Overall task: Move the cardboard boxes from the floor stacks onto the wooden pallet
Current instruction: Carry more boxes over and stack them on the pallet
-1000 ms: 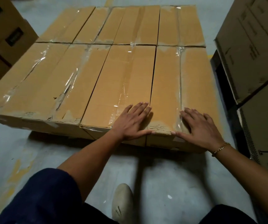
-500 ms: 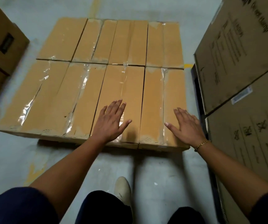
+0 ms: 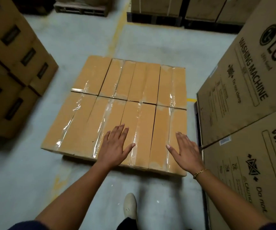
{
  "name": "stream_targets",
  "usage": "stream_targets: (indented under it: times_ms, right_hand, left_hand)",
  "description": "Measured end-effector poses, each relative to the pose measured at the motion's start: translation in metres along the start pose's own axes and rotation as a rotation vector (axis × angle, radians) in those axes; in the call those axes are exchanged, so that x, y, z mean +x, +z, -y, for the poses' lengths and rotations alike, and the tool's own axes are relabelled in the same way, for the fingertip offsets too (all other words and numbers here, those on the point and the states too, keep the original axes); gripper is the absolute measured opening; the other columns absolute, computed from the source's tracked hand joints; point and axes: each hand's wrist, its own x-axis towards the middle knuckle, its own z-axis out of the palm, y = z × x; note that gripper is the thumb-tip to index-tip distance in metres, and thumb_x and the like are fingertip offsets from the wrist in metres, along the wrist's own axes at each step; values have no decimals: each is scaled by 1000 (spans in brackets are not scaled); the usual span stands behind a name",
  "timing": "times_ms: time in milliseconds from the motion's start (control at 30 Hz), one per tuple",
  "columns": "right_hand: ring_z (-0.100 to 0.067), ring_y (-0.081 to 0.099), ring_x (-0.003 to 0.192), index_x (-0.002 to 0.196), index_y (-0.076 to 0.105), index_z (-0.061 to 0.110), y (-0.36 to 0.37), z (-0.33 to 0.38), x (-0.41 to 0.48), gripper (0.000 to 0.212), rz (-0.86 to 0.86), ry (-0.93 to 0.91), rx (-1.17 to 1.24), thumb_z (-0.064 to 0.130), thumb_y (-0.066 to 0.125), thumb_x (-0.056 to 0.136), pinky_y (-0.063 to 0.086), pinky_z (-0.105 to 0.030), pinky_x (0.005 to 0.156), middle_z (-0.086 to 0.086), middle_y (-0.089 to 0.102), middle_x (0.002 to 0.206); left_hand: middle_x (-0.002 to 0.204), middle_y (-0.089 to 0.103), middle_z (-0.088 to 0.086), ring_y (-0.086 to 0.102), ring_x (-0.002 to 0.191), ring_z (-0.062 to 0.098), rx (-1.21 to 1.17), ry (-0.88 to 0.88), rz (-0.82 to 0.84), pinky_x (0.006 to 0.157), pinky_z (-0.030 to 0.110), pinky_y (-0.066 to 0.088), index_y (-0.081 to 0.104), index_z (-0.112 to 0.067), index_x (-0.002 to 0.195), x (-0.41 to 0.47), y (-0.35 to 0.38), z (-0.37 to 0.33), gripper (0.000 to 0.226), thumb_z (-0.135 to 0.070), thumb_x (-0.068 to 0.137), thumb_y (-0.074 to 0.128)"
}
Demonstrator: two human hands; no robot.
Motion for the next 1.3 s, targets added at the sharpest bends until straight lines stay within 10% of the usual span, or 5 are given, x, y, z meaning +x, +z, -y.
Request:
stream_targets:
  times_ms: [667, 1000, 1300]
  right_hand:
    - [-12, 17, 154, 162, 15, 30, -95, 176, -6, 82, 182, -373, 136, 75, 28, 94, 16, -44, 123, 11, 16, 168]
    - [-15, 25, 152, 161, 19, 31, -66, 364, 23, 105, 236, -547, 182, 92, 18, 76, 26, -46, 123, 9, 24, 167]
    - [-15, 28, 151, 159, 25, 37, -17, 558, 21, 79, 359, -589, 385, 71, 46, 91, 30, -43, 121, 9, 26, 166]
  left_hand:
    - [169, 19, -4, 15, 155, 17, -120, -455, -198, 124, 39, 13, 19, -28, 162, -116, -154, 42, 75, -68, 100, 36]
    - [165, 27, -10, 20, 153, 11, -236, -672, -383, 123, 35, 17, 29, -32, 159, -207, -204, 192, 71, -68, 99, 38]
    - [160, 37, -9, 30, 148, 12, -303, -814, -418, 118, 36, 25, 35, -32, 156, -285, -275, 351, 67, -66, 99, 40]
